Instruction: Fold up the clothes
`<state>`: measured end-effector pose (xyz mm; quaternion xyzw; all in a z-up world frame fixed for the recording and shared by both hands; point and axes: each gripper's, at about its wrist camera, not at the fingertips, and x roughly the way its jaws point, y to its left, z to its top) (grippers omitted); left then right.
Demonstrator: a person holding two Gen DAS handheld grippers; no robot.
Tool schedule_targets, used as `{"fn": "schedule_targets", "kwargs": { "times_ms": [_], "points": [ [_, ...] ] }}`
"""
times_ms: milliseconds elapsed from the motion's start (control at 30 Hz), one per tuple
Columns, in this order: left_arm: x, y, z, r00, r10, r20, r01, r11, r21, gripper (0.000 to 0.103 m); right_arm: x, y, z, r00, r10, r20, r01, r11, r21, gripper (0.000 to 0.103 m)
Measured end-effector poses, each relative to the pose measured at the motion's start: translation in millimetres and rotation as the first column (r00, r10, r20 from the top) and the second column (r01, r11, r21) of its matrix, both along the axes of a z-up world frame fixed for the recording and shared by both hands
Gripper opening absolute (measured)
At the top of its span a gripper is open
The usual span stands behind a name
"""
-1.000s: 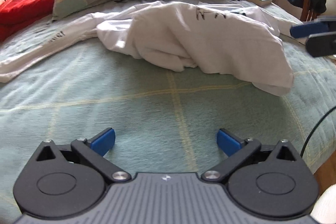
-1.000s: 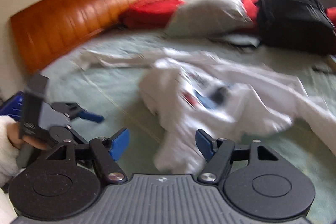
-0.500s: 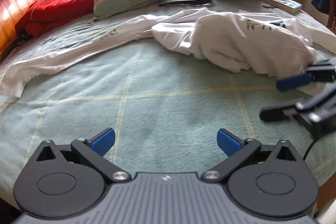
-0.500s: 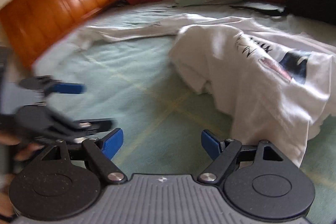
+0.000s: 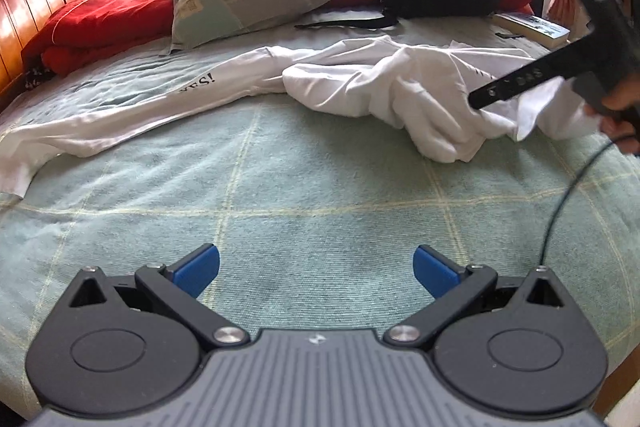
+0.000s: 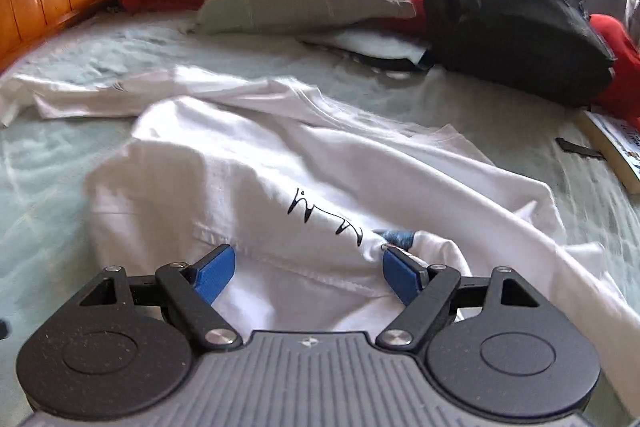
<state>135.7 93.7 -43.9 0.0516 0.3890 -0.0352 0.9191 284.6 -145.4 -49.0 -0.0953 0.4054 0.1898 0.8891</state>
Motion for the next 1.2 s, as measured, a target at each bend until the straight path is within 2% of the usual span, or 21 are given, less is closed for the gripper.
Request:
{"fn": "schedule_targets", "kwargs": {
  "times_ms": [167, 267, 400, 500, 600, 800, 900, 967, 1067, 1133, 1200],
  "points": [
    [-1, 5, 0, 1.0, 0.018, -0.008, -0.018, 1.0, -0.004, 0.102, 30, -4, -7, 0.999, -0.028, -0.016, 0.028, 1.0, 0.001, 0.085],
    [-3, 5, 0, 1.0, 0.024, -0.011, -0.024, 1.0, -0.003, 0.102, 34, -10, -2, 0.999, -0.033, -0.042, 0.035, 0.999, 0.033, 0.085],
    [-5, 3, 0, 1.0, 0.018, -0.012, -0.018, 1.0, -0.005, 0.102, 3, -7, 20, 0.999, 0.038, -0.005, -0.038, 0.997, 0.069, 0.085],
    [-7, 1, 0, 1.0, 0.015, -0.007, -0.015, 1.0, 0.001, 0.102, -29, 7, 36, 0.989, 0.148, 0.016, -0.149, 0.984, 0.094, 0.086],
    [-10, 3, 2, 1.0, 0.029, -0.001, -0.029, 1.0, 0.008, 0.102, -56, 29, 45, 0.961, 0.277, 0.018, -0.277, 0.952, 0.131, 0.089],
    [-20, 20, 4, 0.996, 0.086, 0.002, -0.086, 0.996, 0.012, 0.102, -90, 92, 38, 0.874, 0.485, -0.017, -0.475, 0.863, 0.174, 0.09],
    [-21, 30, 4, 0.993, 0.114, 0.0, -0.114, 0.993, 0.009, 0.102, -88, 118, 21, 0.852, 0.517, -0.075, -0.499, 0.848, 0.18, 0.09],
    [-22, 36, 3, 0.991, 0.132, -0.003, -0.132, 0.991, 0.013, 0.102, -77, 127, 7, 0.861, 0.494, -0.116, -0.471, 0.863, 0.181, 0.09],
    [-24, 40, 3, 0.991, 0.134, -0.003, -0.134, 0.991, 0.009, 0.102, -57, 123, -3, 0.911, 0.389, -0.135, -0.374, 0.919, 0.122, 0.088],
    [-24, 41, 3, 0.991, 0.131, -0.002, -0.131, 0.991, 0.006, 0.102, -50, 113, 6, 0.929, 0.356, -0.101, -0.345, 0.932, 0.108, 0.087],
    [-22, 41, 1, 0.992, 0.129, -0.002, -0.129, 0.992, 0.001, 0.102, -43, 106, 16, 0.942, 0.332, -0.037, -0.33, 0.942, 0.051, 0.087]
  ]
}}
